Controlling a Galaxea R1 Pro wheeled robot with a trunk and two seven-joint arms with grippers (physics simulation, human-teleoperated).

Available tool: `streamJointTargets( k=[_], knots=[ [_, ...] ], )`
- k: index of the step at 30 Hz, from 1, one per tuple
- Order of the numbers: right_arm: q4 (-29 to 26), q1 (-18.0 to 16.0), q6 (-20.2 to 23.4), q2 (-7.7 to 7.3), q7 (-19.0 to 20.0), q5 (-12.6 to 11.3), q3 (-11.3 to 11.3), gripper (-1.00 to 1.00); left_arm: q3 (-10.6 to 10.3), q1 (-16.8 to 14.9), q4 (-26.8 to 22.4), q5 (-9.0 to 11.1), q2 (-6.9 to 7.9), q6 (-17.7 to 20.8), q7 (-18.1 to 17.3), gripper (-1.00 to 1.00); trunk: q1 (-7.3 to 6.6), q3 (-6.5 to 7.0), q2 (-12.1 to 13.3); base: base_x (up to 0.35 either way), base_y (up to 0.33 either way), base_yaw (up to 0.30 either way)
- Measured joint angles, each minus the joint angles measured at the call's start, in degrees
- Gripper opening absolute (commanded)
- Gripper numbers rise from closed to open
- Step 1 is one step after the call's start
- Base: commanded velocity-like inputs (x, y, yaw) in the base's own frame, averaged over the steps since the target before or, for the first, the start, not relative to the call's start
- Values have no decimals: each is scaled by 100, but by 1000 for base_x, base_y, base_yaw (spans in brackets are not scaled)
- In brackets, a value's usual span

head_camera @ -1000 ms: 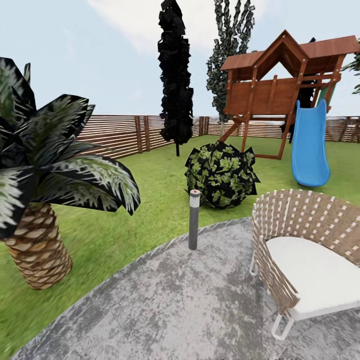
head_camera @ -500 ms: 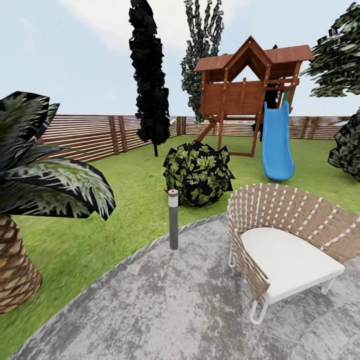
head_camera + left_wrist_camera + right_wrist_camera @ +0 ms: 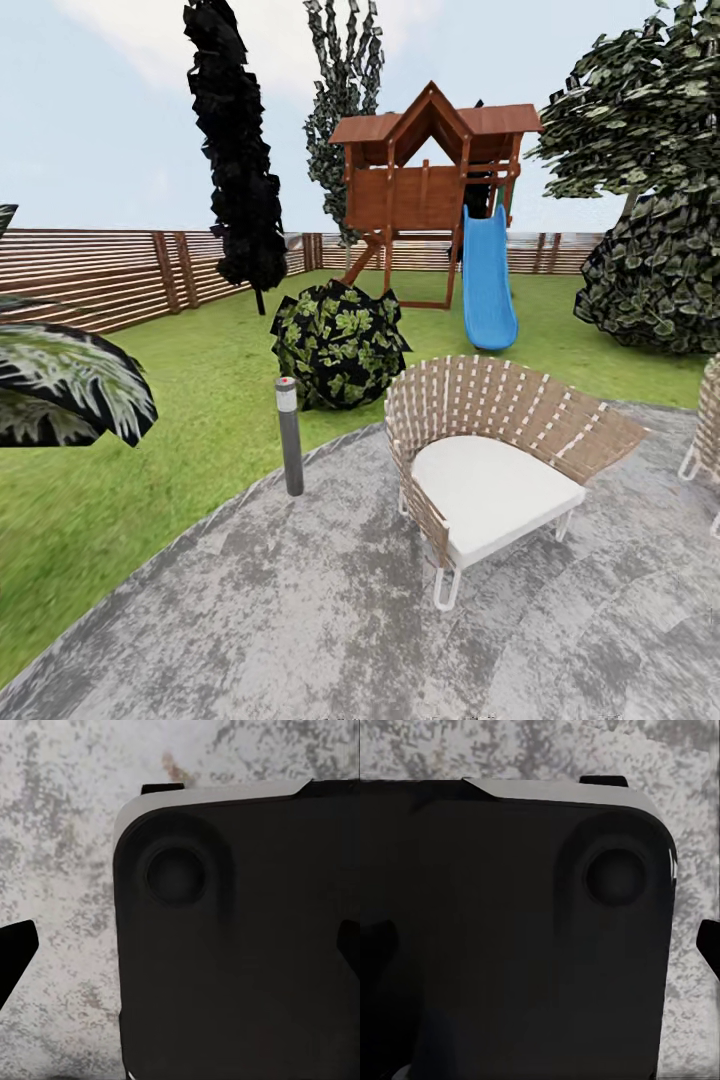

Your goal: Pick up the pesticide atomizer in the garden and spray insectifuge to fully cover both potted plants in the garden.

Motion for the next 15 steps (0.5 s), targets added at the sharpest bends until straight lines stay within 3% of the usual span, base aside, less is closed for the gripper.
streamJointTargets(
  k=[5, 15],
  knots=[
    [-6, 0, -4, -101, 0, -7, -6, 100, 0, 0, -3, -2, 1, 0, 0, 100, -1, 0, 0, -70, -194, -300],
    [-8, 0, 1, -150, 0, -11, -8, 100, 7, 0, -2, 5, -6, 2, 0, 100, -1, 0, 0, -5, -15, -300]
  ],
)
